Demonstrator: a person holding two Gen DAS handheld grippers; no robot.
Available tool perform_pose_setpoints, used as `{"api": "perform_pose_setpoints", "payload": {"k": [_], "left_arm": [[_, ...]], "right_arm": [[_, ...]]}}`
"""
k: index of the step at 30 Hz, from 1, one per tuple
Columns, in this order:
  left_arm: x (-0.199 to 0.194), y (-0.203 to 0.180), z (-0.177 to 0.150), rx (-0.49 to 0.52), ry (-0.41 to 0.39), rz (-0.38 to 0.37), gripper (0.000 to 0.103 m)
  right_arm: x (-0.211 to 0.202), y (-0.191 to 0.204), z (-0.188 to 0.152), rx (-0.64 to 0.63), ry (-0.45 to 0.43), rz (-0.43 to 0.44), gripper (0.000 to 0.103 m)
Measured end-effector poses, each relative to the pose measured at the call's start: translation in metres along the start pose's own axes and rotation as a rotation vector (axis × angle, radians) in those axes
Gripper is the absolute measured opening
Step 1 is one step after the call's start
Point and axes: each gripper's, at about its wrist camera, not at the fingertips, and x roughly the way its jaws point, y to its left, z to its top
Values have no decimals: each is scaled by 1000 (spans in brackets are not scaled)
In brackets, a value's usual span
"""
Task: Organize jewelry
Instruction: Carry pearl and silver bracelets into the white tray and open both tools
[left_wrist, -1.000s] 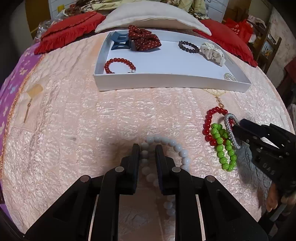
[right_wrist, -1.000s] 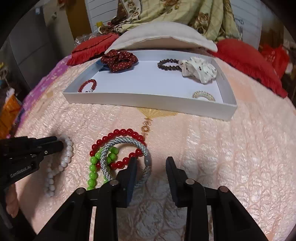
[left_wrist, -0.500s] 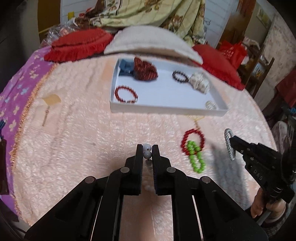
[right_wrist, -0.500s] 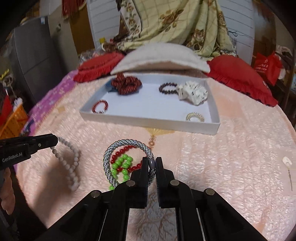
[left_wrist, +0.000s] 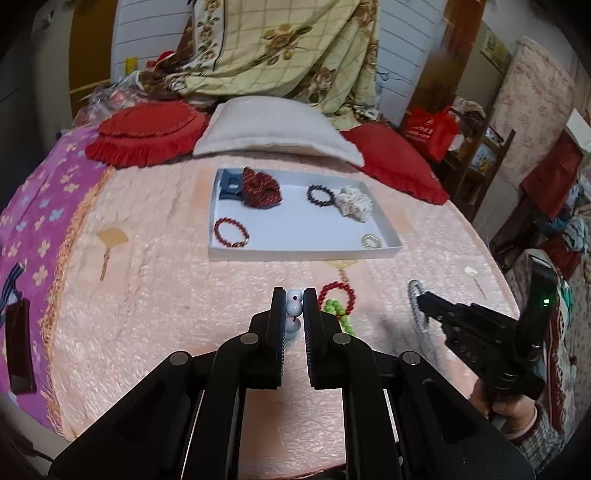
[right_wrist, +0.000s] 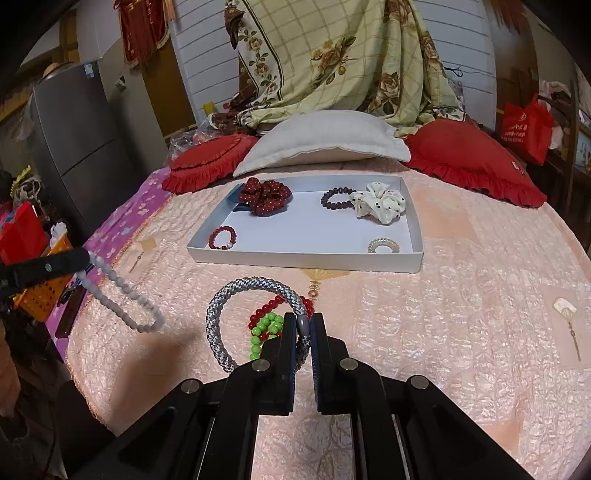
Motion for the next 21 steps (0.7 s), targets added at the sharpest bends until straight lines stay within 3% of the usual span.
{"api": "perform_pose_setpoints", "payload": {"k": [11, 15, 21], "left_arm": [[13, -18, 32, 104, 9, 37, 8], [29, -27, 56, 148, 15, 61, 8], [61, -38, 96, 157, 25, 40, 8]], "right_arm": [[8, -11, 19, -1, 0, -17, 7], [21, -20, 34, 12, 12, -21, 7], [44, -34, 62, 21, 13, -52, 7]]}}
